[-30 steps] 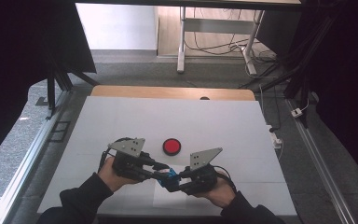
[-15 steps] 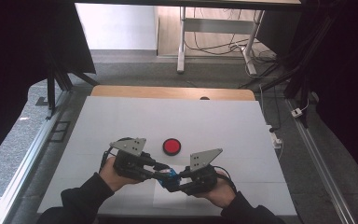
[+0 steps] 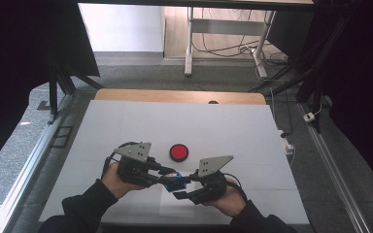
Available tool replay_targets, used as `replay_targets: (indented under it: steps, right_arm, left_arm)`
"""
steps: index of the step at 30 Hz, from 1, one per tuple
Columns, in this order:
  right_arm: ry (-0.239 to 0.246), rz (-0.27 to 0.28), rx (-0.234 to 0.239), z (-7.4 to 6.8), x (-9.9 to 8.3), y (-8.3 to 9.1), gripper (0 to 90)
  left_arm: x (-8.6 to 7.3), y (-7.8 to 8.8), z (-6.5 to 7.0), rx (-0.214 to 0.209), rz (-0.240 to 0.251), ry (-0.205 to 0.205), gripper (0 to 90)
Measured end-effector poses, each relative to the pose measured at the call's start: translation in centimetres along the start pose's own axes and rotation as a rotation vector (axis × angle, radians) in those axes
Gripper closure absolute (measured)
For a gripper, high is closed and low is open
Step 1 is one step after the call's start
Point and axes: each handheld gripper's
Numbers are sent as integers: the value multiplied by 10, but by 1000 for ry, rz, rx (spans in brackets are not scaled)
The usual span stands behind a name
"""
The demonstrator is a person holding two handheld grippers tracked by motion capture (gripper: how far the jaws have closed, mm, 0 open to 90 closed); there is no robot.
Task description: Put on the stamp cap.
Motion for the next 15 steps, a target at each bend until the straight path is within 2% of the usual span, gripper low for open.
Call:
replay_targets:
  steps: [8, 15]
  right_arm:
    - [-12, -3, -45, -1, 0, 3, 442]
    - [0, -8, -95, -3, 0, 7, 370]
  left_arm:
    - [2, 3, 1, 19, -7, -4, 704]
    - [4, 8, 2, 42, -9, -6, 703]
Point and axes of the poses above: each handheld gripper's, and its own axes: y roughly backward along the jaws, x roughly out of its top, z roughly to its right, and after that the axes turned 12 degrees about z, right-handed
